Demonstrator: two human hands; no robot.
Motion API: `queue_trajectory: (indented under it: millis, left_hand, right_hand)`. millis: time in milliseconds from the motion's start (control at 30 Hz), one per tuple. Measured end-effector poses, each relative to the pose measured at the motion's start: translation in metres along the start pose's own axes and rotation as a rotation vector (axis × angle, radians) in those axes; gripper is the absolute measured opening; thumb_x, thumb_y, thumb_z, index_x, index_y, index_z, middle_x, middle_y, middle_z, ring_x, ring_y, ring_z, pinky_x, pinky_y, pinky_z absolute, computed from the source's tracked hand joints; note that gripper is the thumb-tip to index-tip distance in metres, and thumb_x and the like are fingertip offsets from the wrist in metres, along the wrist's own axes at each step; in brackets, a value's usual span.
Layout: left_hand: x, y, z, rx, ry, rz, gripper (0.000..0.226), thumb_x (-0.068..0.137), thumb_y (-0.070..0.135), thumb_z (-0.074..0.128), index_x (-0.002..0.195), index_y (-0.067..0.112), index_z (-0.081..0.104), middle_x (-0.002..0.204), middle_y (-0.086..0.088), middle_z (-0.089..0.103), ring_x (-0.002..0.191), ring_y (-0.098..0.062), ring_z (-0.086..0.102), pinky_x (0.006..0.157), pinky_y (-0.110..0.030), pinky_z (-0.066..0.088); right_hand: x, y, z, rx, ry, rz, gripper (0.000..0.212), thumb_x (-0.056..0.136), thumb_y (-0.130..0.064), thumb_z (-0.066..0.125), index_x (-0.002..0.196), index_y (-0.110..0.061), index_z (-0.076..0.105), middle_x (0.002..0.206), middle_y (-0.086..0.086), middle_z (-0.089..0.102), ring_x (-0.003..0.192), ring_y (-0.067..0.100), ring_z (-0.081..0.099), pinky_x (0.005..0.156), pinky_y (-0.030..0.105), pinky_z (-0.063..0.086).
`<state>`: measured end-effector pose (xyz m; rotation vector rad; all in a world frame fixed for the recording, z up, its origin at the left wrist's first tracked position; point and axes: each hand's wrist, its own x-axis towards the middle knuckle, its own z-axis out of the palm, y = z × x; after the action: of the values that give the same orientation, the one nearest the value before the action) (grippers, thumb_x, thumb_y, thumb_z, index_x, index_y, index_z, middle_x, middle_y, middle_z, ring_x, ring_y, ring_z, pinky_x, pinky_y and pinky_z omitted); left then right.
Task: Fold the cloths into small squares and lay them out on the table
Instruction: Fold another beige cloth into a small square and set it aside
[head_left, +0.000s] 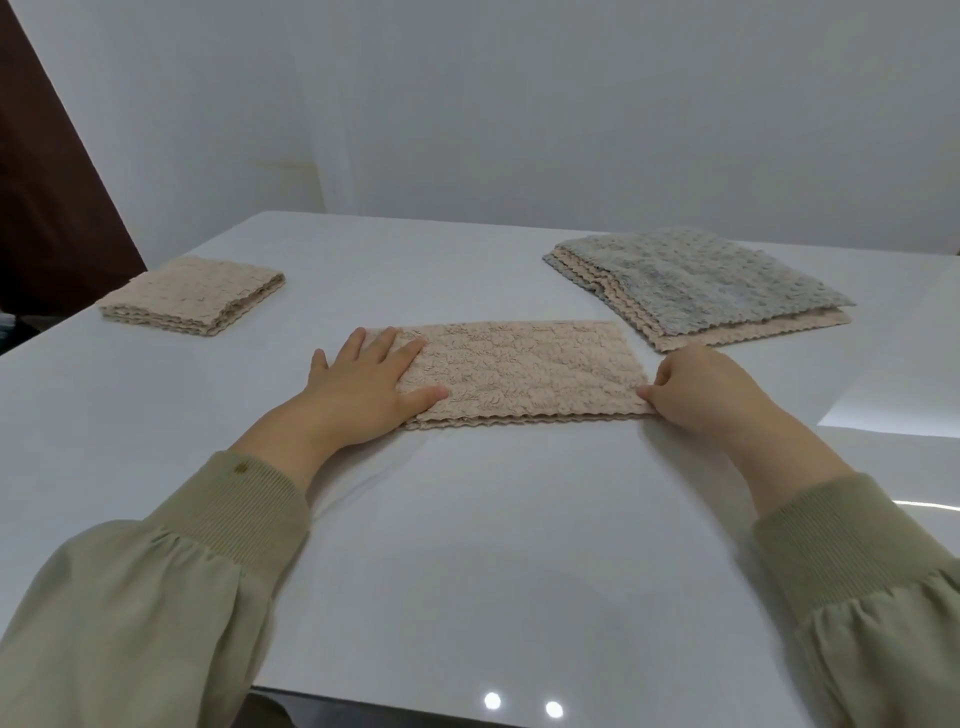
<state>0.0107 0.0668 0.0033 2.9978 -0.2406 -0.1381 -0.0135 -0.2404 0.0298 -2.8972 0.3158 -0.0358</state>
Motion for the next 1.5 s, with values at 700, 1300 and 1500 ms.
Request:
queue_trajectory:
  millis: [700, 1300, 1500]
  left_hand:
    - [-0.020, 0.026, -0.012, -0.369, 0.295, 0.462, 0.007, 0.079, 0.016, 0.072, 0.074, 0.021, 0.070, 0.071, 0.017, 0.059, 0.073, 0.004, 0.052, 0.067, -0.009, 0.037]
    - [-0.023, 0.025, -0.021, -0.589, 0.293, 0.207, 0.014, 0.088, 0.017, 0.059, 0.082, 0.019, 0.072, 0.081, 0.010, 0.067, 0.067, 0.005, 0.055, 0.066, -0.016, 0.042]
    - [0.001, 0.008, -0.013, -0.114, 0.297, 0.029, 0.044, 0.098, 0.029, 0.039, 0.141, 0.022, 0.039, 0.148, -0.003, 0.036, 0.136, -0.025, 0.025, 0.110, -0.041, 0.026]
  right_hand:
    - [-0.020, -0.040, 0.026, 0.215, 0.171, -0.682, 0.008, 0.077, -0.007, 0.072, 0.074, -0.014, 0.070, 0.077, -0.008, 0.053, 0.088, 0.016, 0.045, 0.076, 0.025, 0.033]
    - [-0.018, -0.039, 0.025, 0.167, 0.175, -0.642, 0.027, 0.091, -0.030, 0.057, 0.072, -0.013, 0.068, 0.082, -0.004, 0.053, 0.087, 0.018, 0.045, 0.079, 0.031, 0.036]
    - [-0.017, -0.086, 0.034, 0.249, 0.500, -0.553, 0.030, 0.091, -0.022, 0.039, 0.095, -0.006, 0.064, 0.100, 0.010, 0.061, 0.094, 0.030, 0.053, 0.082, 0.040, 0.041]
